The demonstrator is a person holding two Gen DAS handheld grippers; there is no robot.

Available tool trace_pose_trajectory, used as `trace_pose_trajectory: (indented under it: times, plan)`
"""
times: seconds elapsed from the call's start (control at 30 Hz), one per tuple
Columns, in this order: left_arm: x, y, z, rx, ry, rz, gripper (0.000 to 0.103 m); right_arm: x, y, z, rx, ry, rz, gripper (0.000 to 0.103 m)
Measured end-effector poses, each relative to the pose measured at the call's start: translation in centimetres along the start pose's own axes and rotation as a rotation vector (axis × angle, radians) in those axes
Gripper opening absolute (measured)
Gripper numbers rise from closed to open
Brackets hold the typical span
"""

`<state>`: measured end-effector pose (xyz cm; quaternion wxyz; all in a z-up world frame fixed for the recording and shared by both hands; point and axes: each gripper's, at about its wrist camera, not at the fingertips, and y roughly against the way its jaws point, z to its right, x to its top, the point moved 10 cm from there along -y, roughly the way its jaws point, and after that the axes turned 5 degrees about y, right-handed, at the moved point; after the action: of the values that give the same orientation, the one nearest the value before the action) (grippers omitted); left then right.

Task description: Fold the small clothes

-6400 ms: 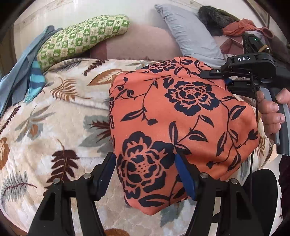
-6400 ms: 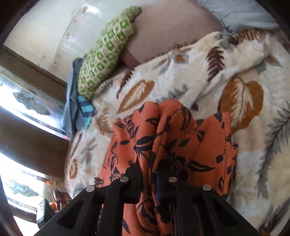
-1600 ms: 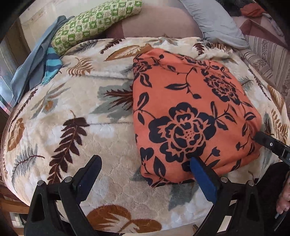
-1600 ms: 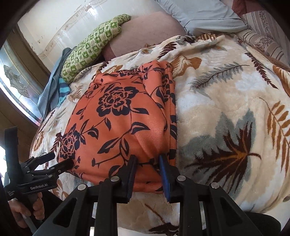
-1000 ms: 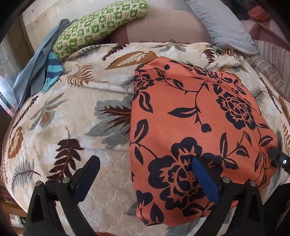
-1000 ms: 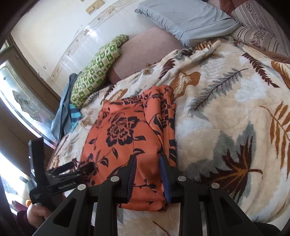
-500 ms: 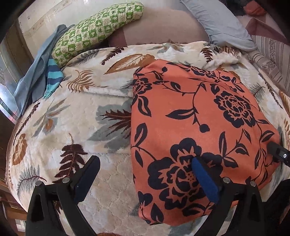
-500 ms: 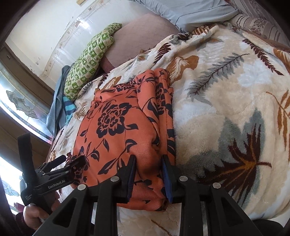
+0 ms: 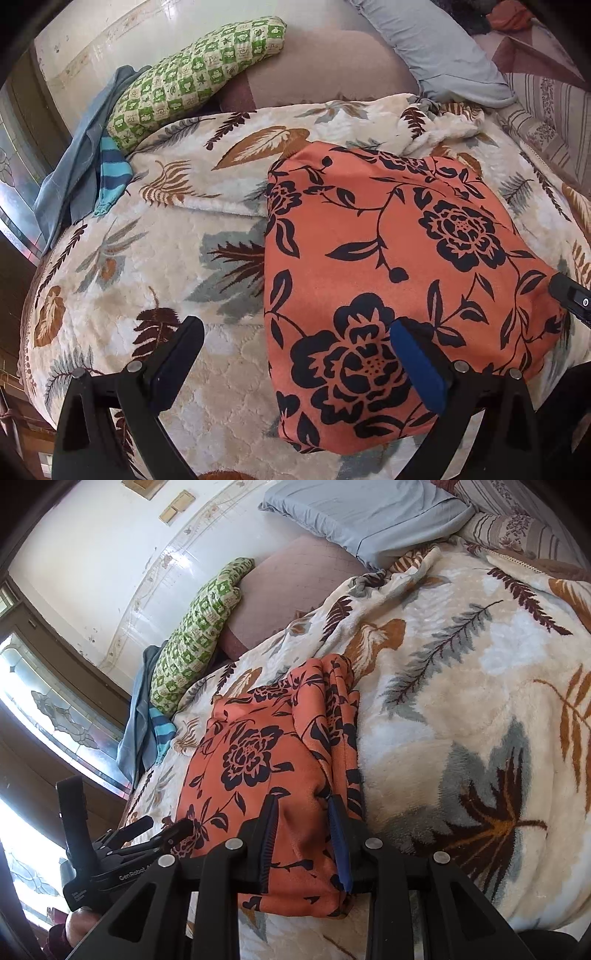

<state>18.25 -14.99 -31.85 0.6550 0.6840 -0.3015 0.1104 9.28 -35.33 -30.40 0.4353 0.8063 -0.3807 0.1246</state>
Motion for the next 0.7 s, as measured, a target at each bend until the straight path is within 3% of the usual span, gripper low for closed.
trace_pose_trajectory:
  times: [0.7]
  plan:
    - [1.5, 1.0, 0.5, -0.017, 0.014, 0.032, 0.101, 0.2, 0.1, 0.3, 0.019, -0.039, 0.006, 0.031]
